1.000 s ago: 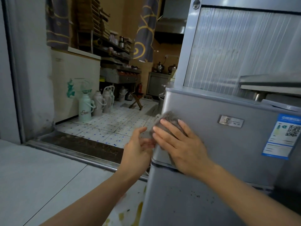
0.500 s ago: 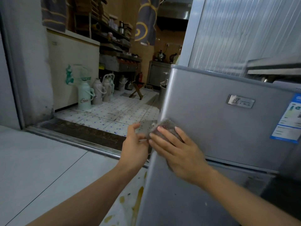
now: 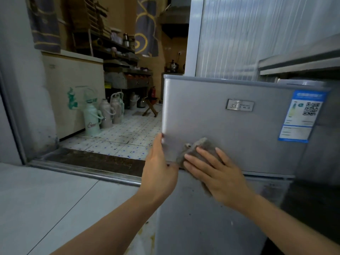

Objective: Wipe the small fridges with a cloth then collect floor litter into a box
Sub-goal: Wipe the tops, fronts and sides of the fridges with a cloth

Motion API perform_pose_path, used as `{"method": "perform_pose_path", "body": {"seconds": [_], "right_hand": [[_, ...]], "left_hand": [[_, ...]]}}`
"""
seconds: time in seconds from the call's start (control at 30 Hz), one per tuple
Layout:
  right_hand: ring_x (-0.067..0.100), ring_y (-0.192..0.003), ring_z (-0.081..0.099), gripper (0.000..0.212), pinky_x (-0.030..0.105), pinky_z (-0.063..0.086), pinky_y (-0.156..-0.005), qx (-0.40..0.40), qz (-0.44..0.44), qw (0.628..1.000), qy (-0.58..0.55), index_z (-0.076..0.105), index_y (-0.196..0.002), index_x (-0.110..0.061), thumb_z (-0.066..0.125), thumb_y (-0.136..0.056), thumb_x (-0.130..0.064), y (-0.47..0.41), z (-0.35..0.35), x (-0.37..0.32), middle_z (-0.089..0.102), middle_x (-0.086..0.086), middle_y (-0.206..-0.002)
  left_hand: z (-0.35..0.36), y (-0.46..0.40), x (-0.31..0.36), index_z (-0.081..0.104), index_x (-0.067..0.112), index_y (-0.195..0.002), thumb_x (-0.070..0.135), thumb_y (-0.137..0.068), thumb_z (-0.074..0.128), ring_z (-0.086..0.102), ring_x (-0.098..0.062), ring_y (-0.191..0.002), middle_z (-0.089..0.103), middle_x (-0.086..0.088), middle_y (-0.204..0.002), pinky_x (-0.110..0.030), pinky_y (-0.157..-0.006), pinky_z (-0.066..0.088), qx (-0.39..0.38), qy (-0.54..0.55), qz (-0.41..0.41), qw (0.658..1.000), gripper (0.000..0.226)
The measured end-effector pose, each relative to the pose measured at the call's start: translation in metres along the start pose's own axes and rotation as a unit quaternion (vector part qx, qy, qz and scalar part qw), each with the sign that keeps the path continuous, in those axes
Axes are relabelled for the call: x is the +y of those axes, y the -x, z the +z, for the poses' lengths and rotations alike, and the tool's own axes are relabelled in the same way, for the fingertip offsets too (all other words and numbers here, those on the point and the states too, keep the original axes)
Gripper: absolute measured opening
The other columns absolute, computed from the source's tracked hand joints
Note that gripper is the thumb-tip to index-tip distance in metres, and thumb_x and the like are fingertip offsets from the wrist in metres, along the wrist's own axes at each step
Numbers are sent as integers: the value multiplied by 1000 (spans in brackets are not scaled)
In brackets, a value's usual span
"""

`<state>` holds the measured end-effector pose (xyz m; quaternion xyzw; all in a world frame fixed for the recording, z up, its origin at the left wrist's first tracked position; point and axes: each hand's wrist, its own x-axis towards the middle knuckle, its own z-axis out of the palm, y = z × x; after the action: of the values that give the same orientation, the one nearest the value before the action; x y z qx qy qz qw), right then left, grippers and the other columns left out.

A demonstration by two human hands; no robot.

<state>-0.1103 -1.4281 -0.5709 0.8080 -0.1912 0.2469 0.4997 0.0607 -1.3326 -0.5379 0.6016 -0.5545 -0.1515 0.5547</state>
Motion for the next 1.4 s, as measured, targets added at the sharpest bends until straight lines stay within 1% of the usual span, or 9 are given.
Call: {"method": "perform_pose_path", "body": {"seconds": [0.1,0.23,0.33,0.53,0.7,0.83,1.03,1.23,1.4], "right_hand": [[17,-142,25,61,41,11,-115,-6,-37,999,1,31,-145,-23,40,-85,-16,5,-6,26,27,-9,-152],[15,-144,15,58,42,6,-117,59,114,992,1,21,-148,-24,35,-93,-15,-23,-17,74,17,-10,-155],[18,-145,9,61,44,6,-117,55,173,983,-24,16,-149,-22,39,-92,-21,-4,-8,53,16,-7,-156],[17,-141,19,65,42,8,-114,6,125,992,-10,21,-146,-24,43,-85,-23,52,-2,26,21,-11,-154],[22,-144,10,66,45,1,-117,58,306,949,-56,14,-148,-21,37,-87,-27,8,-22,90,13,-3,-155],[29,-144,9,66,49,8,-117,36,353,933,-61,11,-148,-16,38,-91,-35,34,-6,43,11,3,-155],[27,-142,13,65,52,17,-115,9,356,933,-50,12,-147,-18,36,-89,-35,65,-4,35,10,0,-156],[28,-145,13,64,47,14,-117,147,500,850,-75,19,-149,-13,39,-92,-34,17,-18,120,15,9,-158],[33,-145,10,66,50,26,-114,117,588,790,-131,14,-146,2,38,-96,-33,74,5,42,9,20,-156]], "left_hand": [[8,4,8,20,22,-145,5,-83,56,46,-19,-124,42,0,-140,-40,-102,43,7,-30,-2,1000,74],[15,5,25,13,18,-146,1,-80,55,32,-20,-133,26,-2,-149,-33,-107,34,44,-78,-3,996,80],[22,8,28,11,17,-148,2,-81,55,19,-23,-142,8,0,-156,-41,-114,28,53,-122,12,991,82],[32,18,20,8,23,-148,6,-81,57,5,-22,-145,-9,5,-157,-43,-116,19,59,-241,74,966,85],[54,19,30,9,24,-148,5,-77,58,1,-18,-144,-12,7,-157,-41,-117,12,53,-271,131,952,88],[65,20,30,10,24,-148,3,-76,57,-6,-20,-144,-18,5,-156,-40,-117,3,59,-280,138,948,88],[76,23,28,17,18,-149,0,-71,60,1,-24,-145,-5,3,-158,-39,-116,7,-1,-324,219,920,91],[90,19,35,31,10,-144,-4,-59,65,22,-32,-141,19,-3,-156,-53,-110,29,-26,-342,280,897,93],[102,25,28,42,7,-138,-4,-52,69,28,-36,-138,24,-5,-154,-56,-103,36,-37,-366,284,886,91]]}}
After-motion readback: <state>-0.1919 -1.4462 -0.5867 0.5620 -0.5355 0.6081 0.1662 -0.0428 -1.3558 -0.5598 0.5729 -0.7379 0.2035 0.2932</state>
